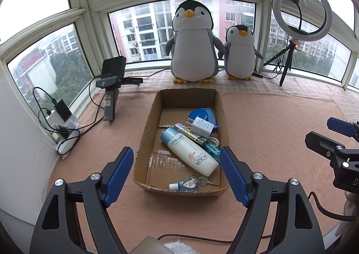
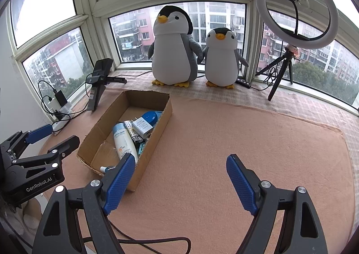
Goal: Organize rigid objects
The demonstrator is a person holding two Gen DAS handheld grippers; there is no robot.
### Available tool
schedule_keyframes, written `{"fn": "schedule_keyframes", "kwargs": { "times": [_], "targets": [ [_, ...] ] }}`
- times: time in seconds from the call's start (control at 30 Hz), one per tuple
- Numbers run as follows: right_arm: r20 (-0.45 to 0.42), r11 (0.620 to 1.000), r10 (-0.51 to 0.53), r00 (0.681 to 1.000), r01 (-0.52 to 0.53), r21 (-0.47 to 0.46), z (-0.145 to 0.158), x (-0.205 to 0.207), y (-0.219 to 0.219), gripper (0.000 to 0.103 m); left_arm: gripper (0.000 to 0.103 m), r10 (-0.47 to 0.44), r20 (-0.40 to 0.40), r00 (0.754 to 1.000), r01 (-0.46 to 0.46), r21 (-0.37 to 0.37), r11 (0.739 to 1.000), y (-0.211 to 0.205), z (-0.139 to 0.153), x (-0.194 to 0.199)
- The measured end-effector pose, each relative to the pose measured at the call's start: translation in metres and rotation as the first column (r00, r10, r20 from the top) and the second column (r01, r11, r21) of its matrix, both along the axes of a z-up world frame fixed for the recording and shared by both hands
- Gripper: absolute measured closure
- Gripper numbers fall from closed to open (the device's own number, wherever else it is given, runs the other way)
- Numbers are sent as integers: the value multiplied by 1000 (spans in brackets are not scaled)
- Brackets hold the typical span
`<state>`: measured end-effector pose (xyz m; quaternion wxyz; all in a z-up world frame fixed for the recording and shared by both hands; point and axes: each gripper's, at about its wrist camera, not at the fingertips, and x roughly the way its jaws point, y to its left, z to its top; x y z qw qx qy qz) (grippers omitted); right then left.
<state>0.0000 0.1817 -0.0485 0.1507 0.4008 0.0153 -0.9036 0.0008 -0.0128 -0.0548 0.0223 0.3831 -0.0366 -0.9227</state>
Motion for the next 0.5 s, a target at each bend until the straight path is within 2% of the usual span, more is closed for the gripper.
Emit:
{"fn": "schedule_keyframes", "kwargs": {
  "times": [0.5],
  "targets": [
    [2, 1000, 1, 1000, -1, -1, -2, 1, -1, 23, 24, 0, 2, 1000, 0, -1, 1000, 0, 0, 0]
  ]
}}
